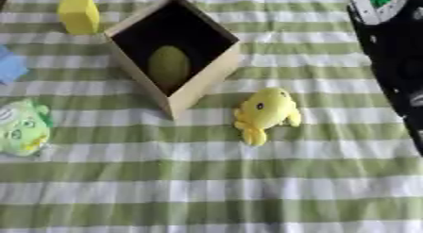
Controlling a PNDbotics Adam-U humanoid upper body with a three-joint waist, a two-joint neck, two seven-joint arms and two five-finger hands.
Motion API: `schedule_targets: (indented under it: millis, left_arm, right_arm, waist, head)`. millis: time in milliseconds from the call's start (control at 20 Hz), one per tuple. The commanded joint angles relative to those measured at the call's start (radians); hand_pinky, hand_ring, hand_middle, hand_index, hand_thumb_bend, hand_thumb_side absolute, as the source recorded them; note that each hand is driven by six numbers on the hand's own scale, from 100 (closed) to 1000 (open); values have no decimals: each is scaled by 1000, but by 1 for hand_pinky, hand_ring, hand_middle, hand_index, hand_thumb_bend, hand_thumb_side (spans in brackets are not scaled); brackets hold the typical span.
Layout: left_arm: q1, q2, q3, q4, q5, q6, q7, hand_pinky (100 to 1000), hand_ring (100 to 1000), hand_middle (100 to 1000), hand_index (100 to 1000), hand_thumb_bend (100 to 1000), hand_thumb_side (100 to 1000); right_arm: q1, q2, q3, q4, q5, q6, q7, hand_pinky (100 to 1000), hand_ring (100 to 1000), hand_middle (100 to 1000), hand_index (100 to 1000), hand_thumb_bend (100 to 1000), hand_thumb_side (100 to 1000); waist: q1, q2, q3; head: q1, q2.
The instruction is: Pick up objects on the table and place them in the box.
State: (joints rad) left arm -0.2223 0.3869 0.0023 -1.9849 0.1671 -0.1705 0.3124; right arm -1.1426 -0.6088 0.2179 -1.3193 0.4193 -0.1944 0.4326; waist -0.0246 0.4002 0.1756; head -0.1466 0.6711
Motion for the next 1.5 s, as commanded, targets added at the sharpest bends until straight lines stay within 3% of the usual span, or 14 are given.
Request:
schedule_targets:
  millis: [50, 450, 1100, 1200, 1350, 1500]
  left_arm:
    - [-14, 16, 1, -15, 5, -1, -6, 788, 791, 709, 875, 100, 753]
    - [-23, 9, -2, -15, 12, -3, -11, 787, 792, 709, 875, 100, 752]
    - [-17, 3, -2, -15, 13, 0, -11, 787, 793, 708, 875, 100, 755]
    - [-16, 2, -2, -15, 13, 1, -11, 787, 793, 708, 875, 100, 756]
    - [-15, 2, -2, -15, 13, 1, -11, 787, 793, 708, 875, 100, 756]
    - [-14, 1, -2, -15, 14, 2, -11, 787, 793, 708, 875, 100, 757]
  right_arm:
    - [-43, 49, 60, -46, -22, 37, 17, 891, 738, 540, 609, 100, 100]
    - [-71, 152, 161, 29, 4, 63, 75, 895, 743, 550, 620, 100, 100]
    - [-55, 185, 176, 134, 134, 27, 45, 885, 758, 571, 642, 100, 100]
    - [-52, 184, 178, 132, 143, 18, 50, 887, 790, 623, 692, 100, 100]
    - [-47, 182, 182, 124, 148, -14, 90, 922, 950, 849, 884, 100, 100]
    - [-48, 175, 174, 120, 190, -31, 127, 948, 1000, 912, 924, 100, 116]
  waist:
    - [3, -188, 5]
    - [2, -192, 17]
    - [2, -189, 23]
    - [2, -189, 23]
    - [1, -190, 23]
    - [1, -190, 21]
  head:
    - [-12, 7]
    - [-28, 10]
    - [-28, 6]
    - [-27, 6]
    - [-27, 6]
    - [-26, 8]
